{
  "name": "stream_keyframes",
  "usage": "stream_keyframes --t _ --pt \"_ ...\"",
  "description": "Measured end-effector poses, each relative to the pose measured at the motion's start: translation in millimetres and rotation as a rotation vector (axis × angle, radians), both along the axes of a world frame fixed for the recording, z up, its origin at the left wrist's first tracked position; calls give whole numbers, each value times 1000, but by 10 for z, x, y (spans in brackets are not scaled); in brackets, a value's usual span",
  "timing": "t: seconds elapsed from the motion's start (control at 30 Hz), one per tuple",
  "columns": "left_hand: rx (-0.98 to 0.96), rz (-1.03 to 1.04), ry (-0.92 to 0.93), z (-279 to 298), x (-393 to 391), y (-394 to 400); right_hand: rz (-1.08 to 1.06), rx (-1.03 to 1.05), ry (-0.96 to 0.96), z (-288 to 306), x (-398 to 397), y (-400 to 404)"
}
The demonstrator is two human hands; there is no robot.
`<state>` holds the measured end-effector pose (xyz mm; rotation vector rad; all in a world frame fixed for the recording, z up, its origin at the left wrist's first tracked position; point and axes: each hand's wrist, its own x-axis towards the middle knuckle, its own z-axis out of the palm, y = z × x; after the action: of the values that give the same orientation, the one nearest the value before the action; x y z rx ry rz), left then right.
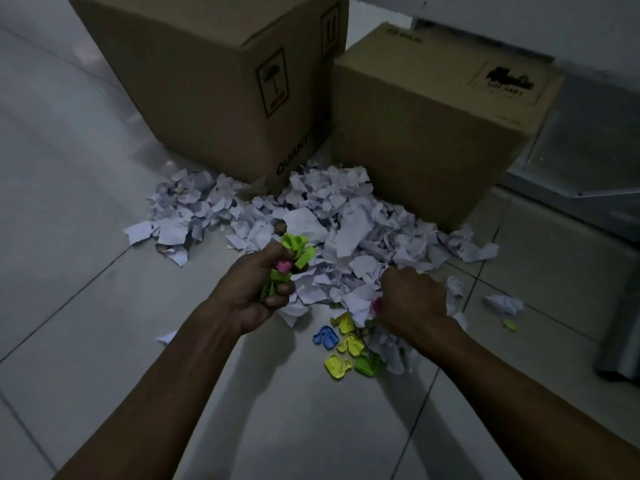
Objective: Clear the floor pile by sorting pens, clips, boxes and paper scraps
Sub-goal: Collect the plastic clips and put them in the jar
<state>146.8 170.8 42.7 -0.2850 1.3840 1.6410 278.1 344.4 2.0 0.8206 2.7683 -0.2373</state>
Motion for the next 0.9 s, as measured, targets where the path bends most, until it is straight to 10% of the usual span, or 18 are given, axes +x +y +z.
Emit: stream_keyframes --t 0.27,0.53,0.9 --pt "23 -17 -27 3 -40 103 -308 -200 127 86 29 436" --pt "83 -72 -103 229 -217 317 -698 -1326 602 515 -287 378" --pt "63 -20 -227 1472 -243 479 -979 -2015 693 1735 -582 305"
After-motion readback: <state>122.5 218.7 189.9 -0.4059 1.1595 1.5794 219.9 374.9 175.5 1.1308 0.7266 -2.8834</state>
